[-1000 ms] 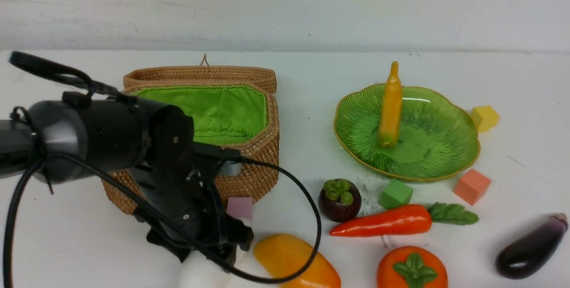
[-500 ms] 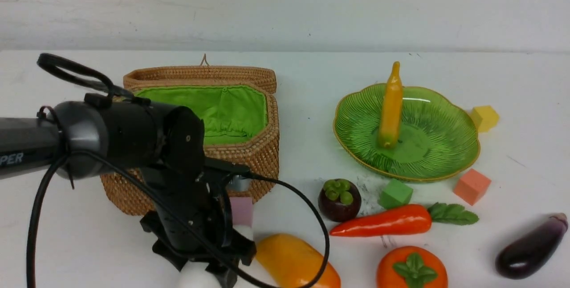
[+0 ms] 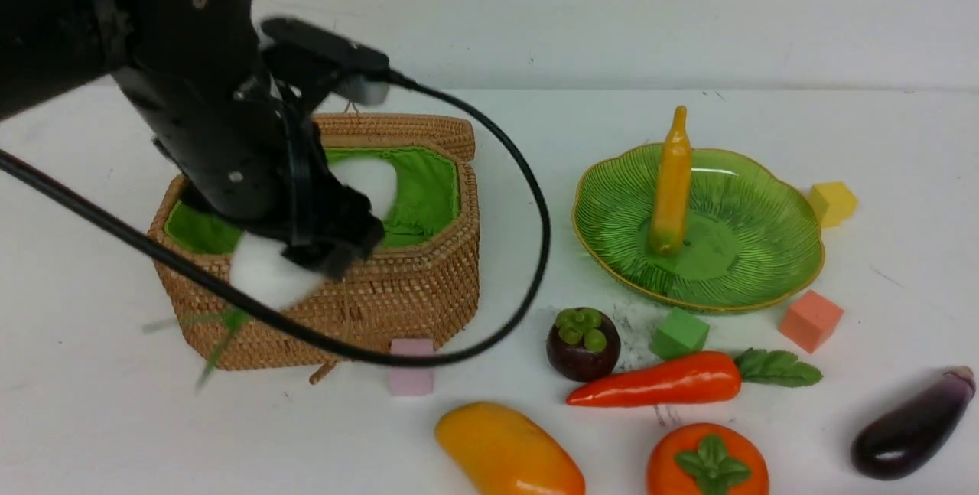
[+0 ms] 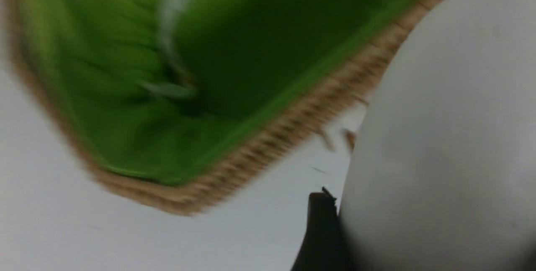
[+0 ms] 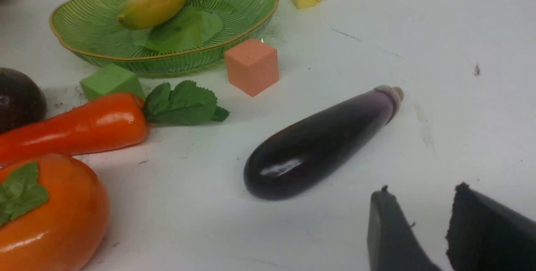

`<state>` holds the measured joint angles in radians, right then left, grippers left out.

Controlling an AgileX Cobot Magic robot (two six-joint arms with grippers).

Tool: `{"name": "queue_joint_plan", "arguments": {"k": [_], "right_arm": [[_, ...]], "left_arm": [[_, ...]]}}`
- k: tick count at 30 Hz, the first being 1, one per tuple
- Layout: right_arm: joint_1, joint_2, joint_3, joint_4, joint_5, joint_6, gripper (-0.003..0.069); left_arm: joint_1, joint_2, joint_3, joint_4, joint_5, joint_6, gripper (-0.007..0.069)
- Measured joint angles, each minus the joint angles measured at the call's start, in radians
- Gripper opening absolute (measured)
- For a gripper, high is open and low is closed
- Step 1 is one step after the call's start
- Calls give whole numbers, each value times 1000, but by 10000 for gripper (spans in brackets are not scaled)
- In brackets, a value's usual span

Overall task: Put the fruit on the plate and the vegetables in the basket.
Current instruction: Take a daikon with your left arm and place it on the basket on the left.

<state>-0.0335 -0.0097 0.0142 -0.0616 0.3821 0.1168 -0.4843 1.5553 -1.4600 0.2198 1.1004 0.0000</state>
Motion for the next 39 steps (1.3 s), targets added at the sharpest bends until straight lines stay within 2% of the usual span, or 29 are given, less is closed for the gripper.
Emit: {"name": "queue_joint_plan", "arguments": {"k": [1,2,4,6,10,17,22,28,32,33,35,39], "right_arm": [[0,0,0,0,0,0,243],[0,0,0,0,0,0,243],[0,0,0,0,0,0,243],[0,0,0,0,0,0,243],[0,0,0,0,0,0,243],[0,0,0,0,0,0,243],[0,0,0,0,0,0,243],[0,0,0,0,0,0,243],[0,0,0,0,0,0,243],[0,0,0,0,0,0,243],[0,0,0,0,0,0,243],[0,0,0,0,0,0,243]], "left_arm": [[0,0,-7,46,-15,0,489],[0,5,-16,172,-70,0,489],[1,14,-16,260,-122,0,489],[5,56,-18,416,-254,-22,489],[5,148,-18,512,-371,-86,489],[5,269,-18,524,-379,-141,489],[5,282,-18,525,-381,-217,489],[5,282,-18,527,-350,-251,489],[5,280,-18,524,-331,-252,537],[5,273,-18,523,-330,-252,588],[5,250,-18,516,-330,-247,631],[5,179,-18,480,-323,-203,654]]}}
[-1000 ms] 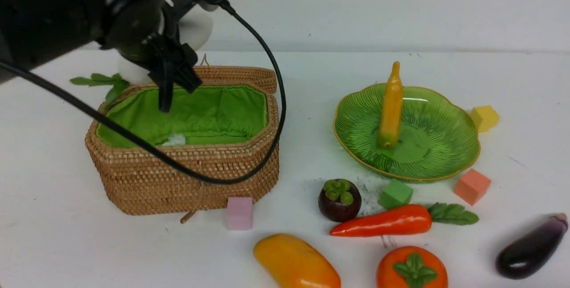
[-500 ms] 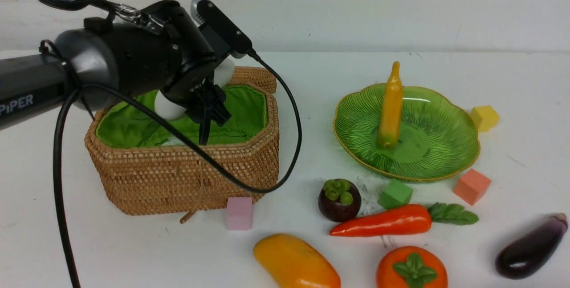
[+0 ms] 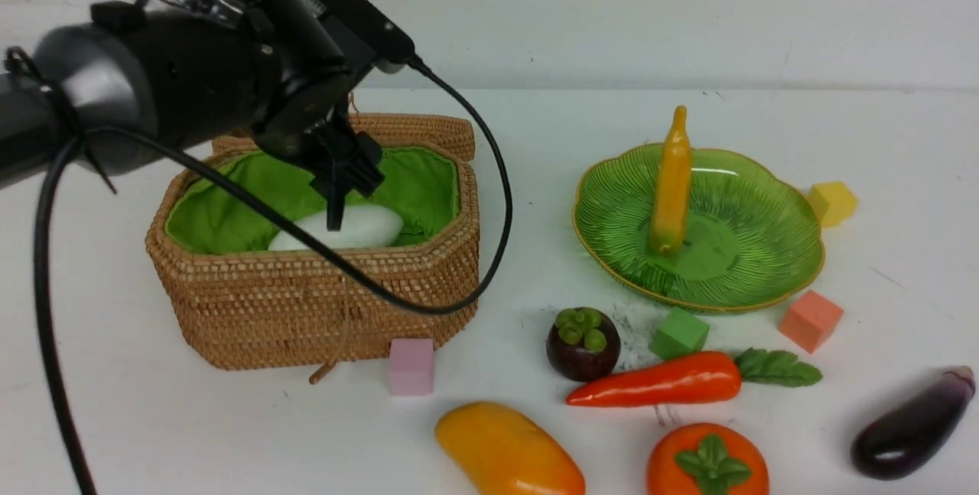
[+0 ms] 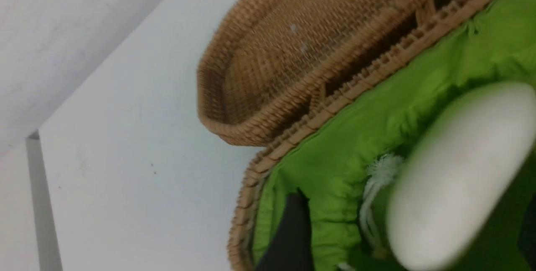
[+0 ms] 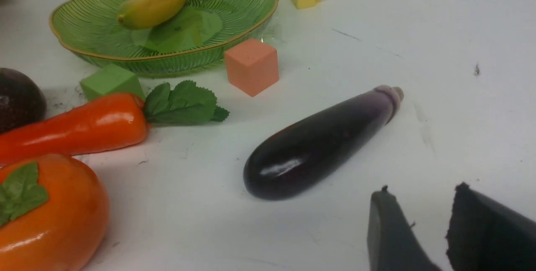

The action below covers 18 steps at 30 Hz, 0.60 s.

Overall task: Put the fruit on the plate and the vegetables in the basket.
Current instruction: Take a daikon with your left arm and place it on the basket on the left, then grab an eggplant with your right arm and place it in the basket on the left.

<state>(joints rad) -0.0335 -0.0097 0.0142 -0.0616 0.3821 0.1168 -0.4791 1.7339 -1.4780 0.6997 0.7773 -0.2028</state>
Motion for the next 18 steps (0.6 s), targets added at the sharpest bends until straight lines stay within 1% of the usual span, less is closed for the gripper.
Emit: {"name": "queue_joint_plan", "arguments": {"k": [2,5,8,11,13,15,16,17,18], "right_arm": [[0,0,0,0,0,0,243],[0,0,0,0,0,0,243],[0,0,0,0,0,0,243],[0,0,0,0,0,0,243],[0,0,0,0,0,0,243],[0,0,0,1,0,0,243],[0,0,0,1,0,0,243],[0,0,0,1,0,0,243],[0,0,0,1,0,0,243]], "left_arm": [[0,-28,0,-19,9,21,649],[0,-123,0,-102,60,77,601],[0,-203,0,-194,152,128,535],[0,-307,0,-289,282,193,462],[0,-394,0,-356,372,227,394],[0,-488,0,-405,428,230,335],[0,-537,0,-438,453,222,293],[0,-556,0,-444,457,217,286],[0,-595,2,-470,465,203,251]]}}
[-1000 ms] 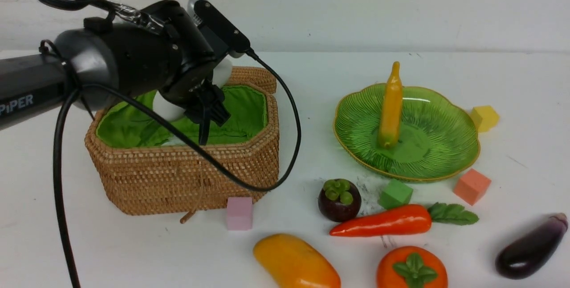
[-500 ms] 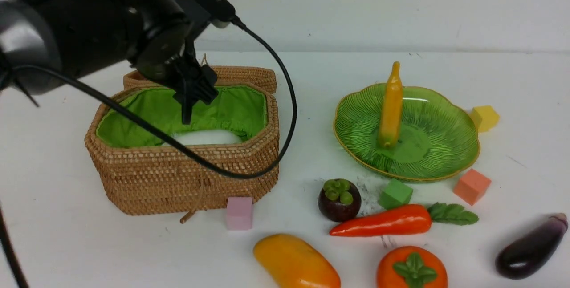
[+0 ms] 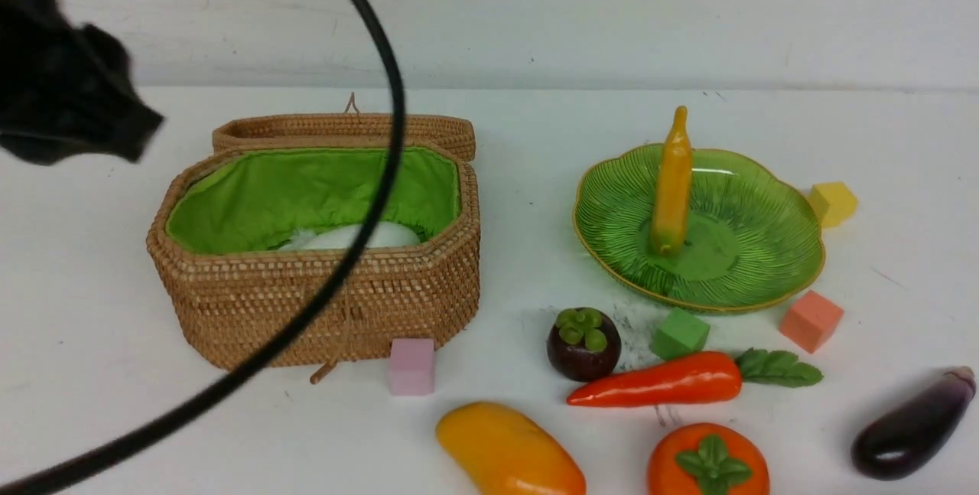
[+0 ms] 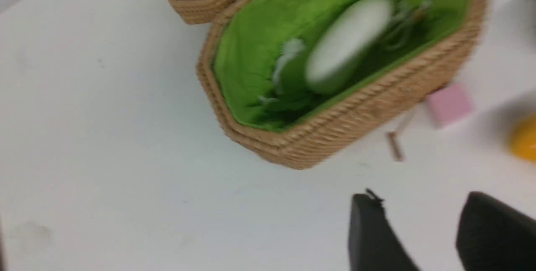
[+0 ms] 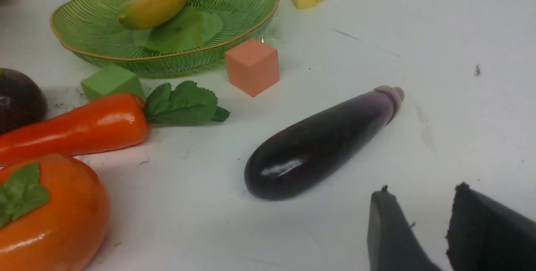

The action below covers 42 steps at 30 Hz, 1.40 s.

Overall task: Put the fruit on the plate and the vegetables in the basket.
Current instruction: Grab an eggplant with your right arm and place it in the basket on the left.

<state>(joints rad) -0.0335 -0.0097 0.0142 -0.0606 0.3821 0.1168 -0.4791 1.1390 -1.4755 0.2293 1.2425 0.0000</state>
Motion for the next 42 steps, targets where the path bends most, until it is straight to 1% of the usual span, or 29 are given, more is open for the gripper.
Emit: {"name": "queue_joint_plan", "arguments": {"k": [2,4,6,8,10,12,14,17,22,27,32,36,39,42], "right_arm": [[0,0,0,0,0,0,243],[0,0,0,0,0,0,243],[0,0,0,0,0,0,243],[0,0,0,0,0,0,243],[0,0,0,0,0,0,243],[0,0,0,0,0,0,243],[0,0,0,0,0,0,243],[0,0,0,0,0,0,243],[0,0,0,0,0,0,243],[0,0,0,0,0,0,243],[0,0,0,0,0,0,243],[0,0,0,0,0,0,243],[0,0,0,0,0,0,243],[0,0,0,0,0,0,243]], "left_arm": [[0,-130,38,-64,5,-45,167],[0,-247,118,-118,-9,-84,112],[0,-336,207,-143,-37,-108,72],[0,-404,260,-151,-54,-128,49],[0,-551,401,-161,-112,-186,11],[0,-642,490,-178,-164,-216,-13],[0,-716,573,-205,-220,-231,-13],[0,-763,660,-250,-293,-252,-13],[0,-765,687,-284,-339,-262,-13],[0,-765,687,-270,-337,-264,-13],[0,-765,687,-198,-333,-269,-13],[0,-765,687,-141,-374,-327,-13],[0,-762,687,-67,-423,-393,-13],[3,-771,687,6,-455,-415,-13]]}}
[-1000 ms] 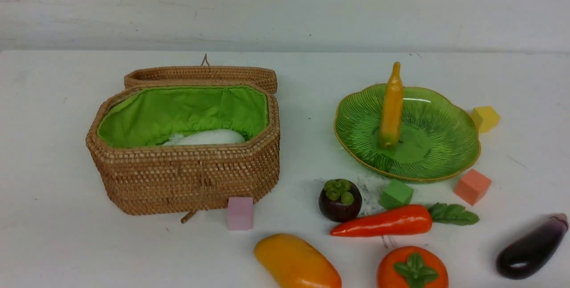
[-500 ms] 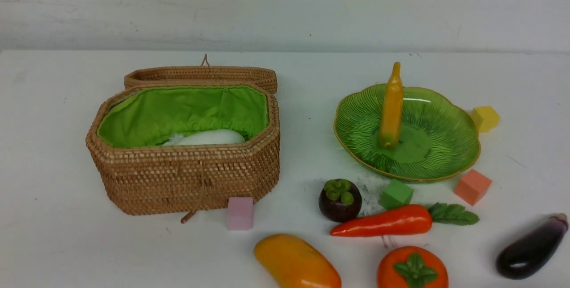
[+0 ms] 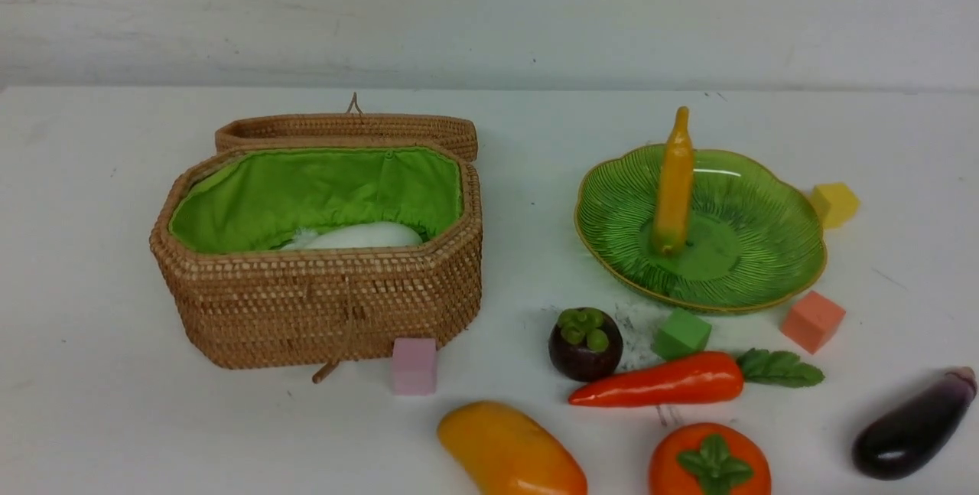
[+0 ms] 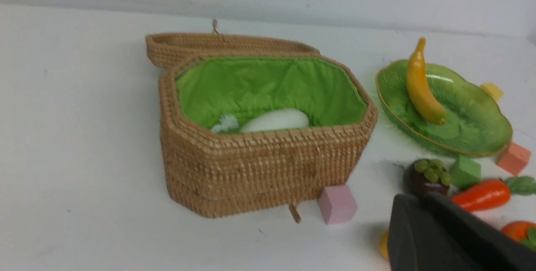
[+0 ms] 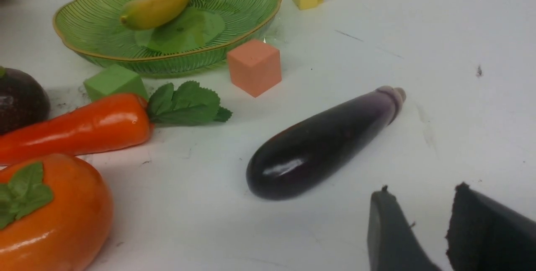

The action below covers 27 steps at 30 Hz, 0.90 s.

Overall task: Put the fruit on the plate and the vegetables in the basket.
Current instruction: Grab an eggplant with your right arm and place it in the basket on the left.

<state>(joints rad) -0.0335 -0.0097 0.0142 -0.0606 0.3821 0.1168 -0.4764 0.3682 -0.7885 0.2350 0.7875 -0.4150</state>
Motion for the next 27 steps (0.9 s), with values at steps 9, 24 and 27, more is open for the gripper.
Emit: {"name": "queue_joint_plan", "arguments": {"k": [9,24,27], "right_arm": [[0,0,0,0,0,0,243],[0,0,0,0,0,0,243],[0,0,0,0,0,0,243]], "left_arm": [[292,-130,123,-10,-190,113,-13],[540,-333,514,-304,-288,279,-13],[487,-343,522,-288,-259,279,-13]]}}
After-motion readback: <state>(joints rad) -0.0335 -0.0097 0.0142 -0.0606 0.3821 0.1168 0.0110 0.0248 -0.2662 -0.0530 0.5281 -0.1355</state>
